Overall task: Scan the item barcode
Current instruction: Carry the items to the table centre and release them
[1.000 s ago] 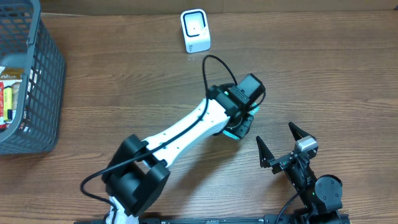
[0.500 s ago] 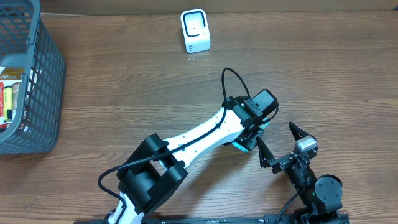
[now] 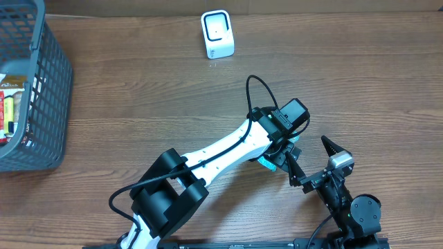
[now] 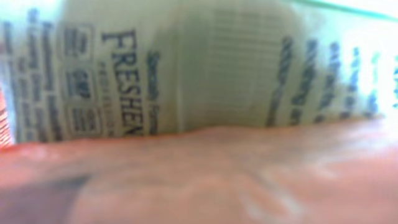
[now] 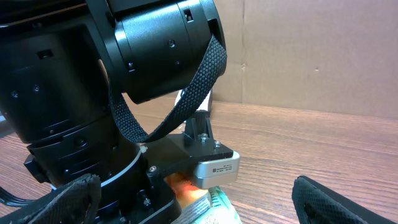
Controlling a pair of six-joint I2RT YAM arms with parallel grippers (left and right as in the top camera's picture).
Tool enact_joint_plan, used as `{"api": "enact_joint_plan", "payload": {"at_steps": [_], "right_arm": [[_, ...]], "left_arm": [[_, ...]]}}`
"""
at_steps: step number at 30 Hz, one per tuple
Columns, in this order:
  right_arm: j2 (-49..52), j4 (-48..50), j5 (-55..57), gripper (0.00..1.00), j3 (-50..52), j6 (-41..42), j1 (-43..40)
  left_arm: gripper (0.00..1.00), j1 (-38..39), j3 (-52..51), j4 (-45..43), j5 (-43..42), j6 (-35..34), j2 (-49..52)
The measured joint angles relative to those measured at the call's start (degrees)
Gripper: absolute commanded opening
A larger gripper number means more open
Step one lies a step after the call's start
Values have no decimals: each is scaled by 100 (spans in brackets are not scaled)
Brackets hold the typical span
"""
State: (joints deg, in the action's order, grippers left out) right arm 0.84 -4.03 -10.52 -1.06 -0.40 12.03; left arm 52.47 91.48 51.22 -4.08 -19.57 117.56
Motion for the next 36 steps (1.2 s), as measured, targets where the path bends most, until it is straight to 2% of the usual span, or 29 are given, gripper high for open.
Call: {"api": "enact_joint_plan", "payload": {"at_steps": [8,17,19,23,35,36], "right_arm": [[0,0,2,100,0,0,0],[-31,11,-57,100,0,39,0],[-31,9,-57,100,0,39,0],[-31,9,-57,100,0,39,0],[-31,-28,-59,100,0,22,0],[-31,-20,-52,100,0,22,0]], "left_arm": [[100,-177,511,472,0,2,-42],[99,-343,866,579,17,2,-660],[91,-337,876,627,4,-2,-688],[81,-337,876,756,4,17,-686],[70,-280,846,706,9,20,-562],[66,-280,841,708,9,22,-509]]}}
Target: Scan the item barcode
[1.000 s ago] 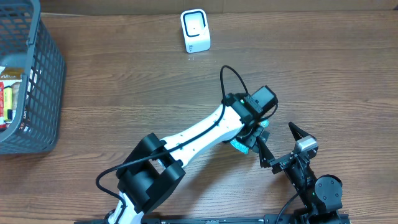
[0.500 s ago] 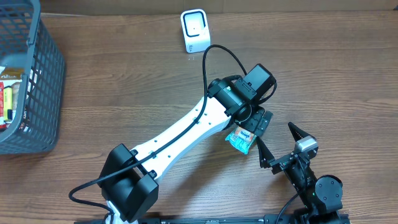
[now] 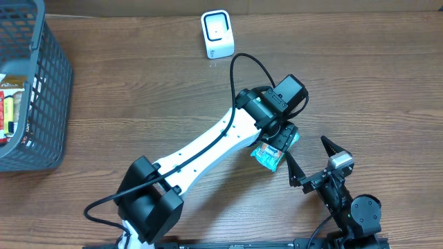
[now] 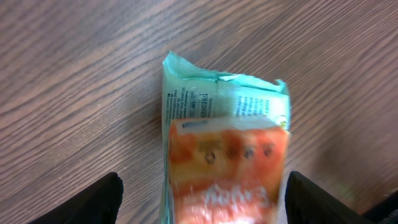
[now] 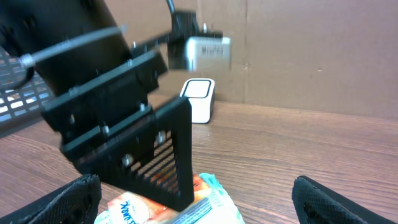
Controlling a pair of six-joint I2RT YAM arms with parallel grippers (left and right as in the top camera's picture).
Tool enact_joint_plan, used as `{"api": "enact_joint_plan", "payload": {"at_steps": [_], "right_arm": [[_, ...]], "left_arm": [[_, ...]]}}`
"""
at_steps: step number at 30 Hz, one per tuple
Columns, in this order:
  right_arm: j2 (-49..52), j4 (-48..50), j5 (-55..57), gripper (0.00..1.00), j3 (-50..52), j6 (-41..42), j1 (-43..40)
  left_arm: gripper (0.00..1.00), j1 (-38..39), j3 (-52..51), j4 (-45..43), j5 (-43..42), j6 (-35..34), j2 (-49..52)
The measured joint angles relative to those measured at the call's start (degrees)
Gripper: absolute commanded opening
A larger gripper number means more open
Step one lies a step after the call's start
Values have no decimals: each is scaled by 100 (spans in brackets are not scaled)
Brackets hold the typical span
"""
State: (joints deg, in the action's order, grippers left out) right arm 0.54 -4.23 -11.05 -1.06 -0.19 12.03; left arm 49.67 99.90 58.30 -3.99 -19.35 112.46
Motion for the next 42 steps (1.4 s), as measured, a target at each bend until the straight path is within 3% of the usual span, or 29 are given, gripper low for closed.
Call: {"api": "enact_joint_plan", "payload": {"at_steps": [6,9,10,13,14,29,36,42], "right_arm": [[0,11,9,100,0,0,0],[0,11,9,100,0,0,0],[0,13,13,100,0,2,0],[0,13,9,100,0,0,0],[0,11,7,100,0,0,0],[0,13,9,100,0,2,0],[0,13,9,100,0,2,0],[0,15,9,100,0,0,0]], "left_arm": [[56,28,-33,-2,-15,0,289],[45,55,-33,-2,-28,4,328],[39,59,-33,-2,-28,2,328],[8,59,-33,0,-28,2,328],[4,59,-33,2,-24,4,328],[4,-385,-9,306,-55,70,116],[4,-835,4,1060,487,153,-168],[4,-1152,0,1207,922,127,-168]]}}
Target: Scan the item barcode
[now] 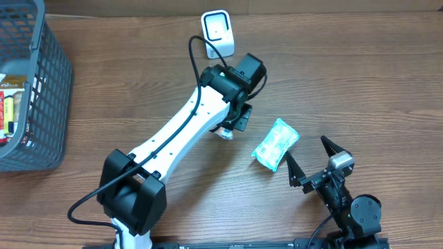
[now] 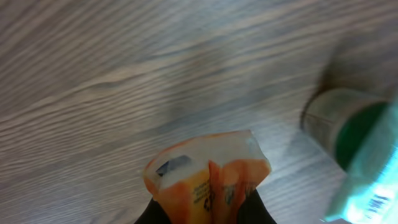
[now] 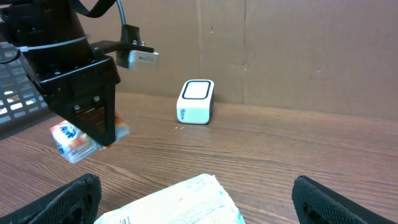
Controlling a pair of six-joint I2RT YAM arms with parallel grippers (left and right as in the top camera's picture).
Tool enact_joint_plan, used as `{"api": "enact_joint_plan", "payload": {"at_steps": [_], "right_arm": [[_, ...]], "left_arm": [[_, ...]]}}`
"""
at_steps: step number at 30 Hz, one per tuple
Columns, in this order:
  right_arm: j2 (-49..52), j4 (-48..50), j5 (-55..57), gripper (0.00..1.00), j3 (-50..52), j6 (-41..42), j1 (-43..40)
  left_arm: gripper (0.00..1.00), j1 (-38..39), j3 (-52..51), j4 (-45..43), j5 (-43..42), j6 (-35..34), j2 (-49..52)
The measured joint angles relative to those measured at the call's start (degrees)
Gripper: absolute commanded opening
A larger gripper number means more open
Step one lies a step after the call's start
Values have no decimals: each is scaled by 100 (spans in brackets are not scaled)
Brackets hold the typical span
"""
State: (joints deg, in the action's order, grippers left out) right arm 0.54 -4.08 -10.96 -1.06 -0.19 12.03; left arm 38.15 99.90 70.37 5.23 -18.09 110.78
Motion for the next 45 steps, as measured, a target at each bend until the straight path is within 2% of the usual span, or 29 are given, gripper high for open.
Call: {"api": "enact_joint_plan", "payload": {"at_steps": [8,13,23,25,30,31,38,45], "right_arm": [[0,0,0,100,0,0,0],[0,2,0,100,0,0,-2],[0,0,0,100,0,2,0],[0,0,2,100,0,0,-2],[0,0,2,100,0,0,0],[0,0,0,100,0,0,-2],[0,-2,2,100,0,2,0],[0,0,0,100,0,0,0]], "left_arm": [[4,-28,-619,-323,726,-643,-11],[4,-28,-1445,-1126,1137,-1051,-11],[5,-28,-2732,-2387,1340,-1207,-11],[9,-26,-2861,-2535,1346,-1207,-11],[34,-26,-2979,-2667,1344,-1233,-11],[37,-26,-2981,-2682,1342,-1233,-11],[46,-28,-2979,-2669,1294,-1167,-11],[46,-81,-2706,-2420,966,-1158,-11]]}}
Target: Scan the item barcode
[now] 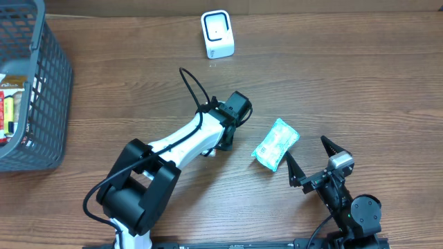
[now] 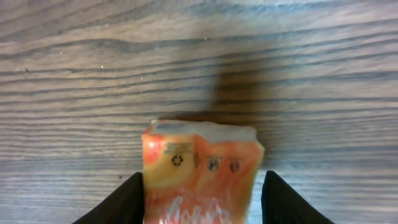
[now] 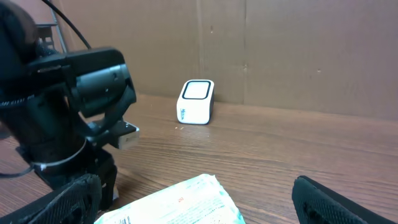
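An orange snack packet (image 2: 200, 163) lies flat on the wooden table, label up. My left gripper (image 2: 202, 177) stands open around it, low over the table, with a thin gap at the right finger. In the overhead view the left gripper (image 1: 223, 137) covers the packet. The white barcode scanner (image 1: 217, 33) stands at the table's far edge, also seen as the scanner (image 3: 197, 101). My right gripper (image 1: 307, 152) rests open near the front edge.
A teal packet (image 1: 275, 144) lies right of the left gripper, just ahead of the right fingers; the right wrist view shows this teal packet (image 3: 180, 202) too. A grey basket (image 1: 41, 83) with several items stands at the far left. The left arm (image 3: 68, 118) fills that view's left.
My left gripper was shut on the orange packet, held up near the scanner. Now it is nearer and lower, open, with the packet flat on the table. The right arm is unmoved.
My left gripper was pressed down over the packets by the right gripper. Then it stood open around the orange packet lying on the teal one. Then it held the orange packet pinched near the scanner. Now the orange packet lies on the table left of the teal one.
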Controlling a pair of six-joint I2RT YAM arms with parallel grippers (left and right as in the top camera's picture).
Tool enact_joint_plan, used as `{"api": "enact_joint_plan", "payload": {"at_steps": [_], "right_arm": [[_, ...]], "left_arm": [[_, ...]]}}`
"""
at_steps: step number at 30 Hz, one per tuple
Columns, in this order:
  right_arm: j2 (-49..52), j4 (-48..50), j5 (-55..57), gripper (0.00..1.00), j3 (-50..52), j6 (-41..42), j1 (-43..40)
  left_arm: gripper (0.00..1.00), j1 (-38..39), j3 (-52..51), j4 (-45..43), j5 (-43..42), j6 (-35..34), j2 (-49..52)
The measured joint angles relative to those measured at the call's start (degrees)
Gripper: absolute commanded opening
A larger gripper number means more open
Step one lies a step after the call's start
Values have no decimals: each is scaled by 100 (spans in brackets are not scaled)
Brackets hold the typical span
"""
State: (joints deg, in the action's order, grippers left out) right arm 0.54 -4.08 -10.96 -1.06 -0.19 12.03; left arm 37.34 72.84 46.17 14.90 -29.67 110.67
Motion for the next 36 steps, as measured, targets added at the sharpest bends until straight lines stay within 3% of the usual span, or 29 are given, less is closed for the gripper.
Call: {"api": "enact_joint_plan", "payload": {"at_steps": [3,6,10,13,22,32,36], "right_arm": [[0,2,0,100,0,0,0],[0,0,2,100,0,0,0],[0,0,0,100,0,0,0],[0,0,2,100,0,-2,0],[0,0,0,100,0,0,0],[0,0,0,100,0,2,0],[0,2,0,100,0,0,0]], "left_arm": [[50,-122,374,420,-168,2,0],[60,-361,833,793,-476,37,0],[48,-669,1073,1093,-920,234,-22],[46,-835,1036,1222,-1106,422,-26],[45,-1005,210,649,-1976,1176,-31],[42,-1008,-157,195,-2186,1327,-31],[51,-1091,-17,420,-2321,1342,-31]]}}
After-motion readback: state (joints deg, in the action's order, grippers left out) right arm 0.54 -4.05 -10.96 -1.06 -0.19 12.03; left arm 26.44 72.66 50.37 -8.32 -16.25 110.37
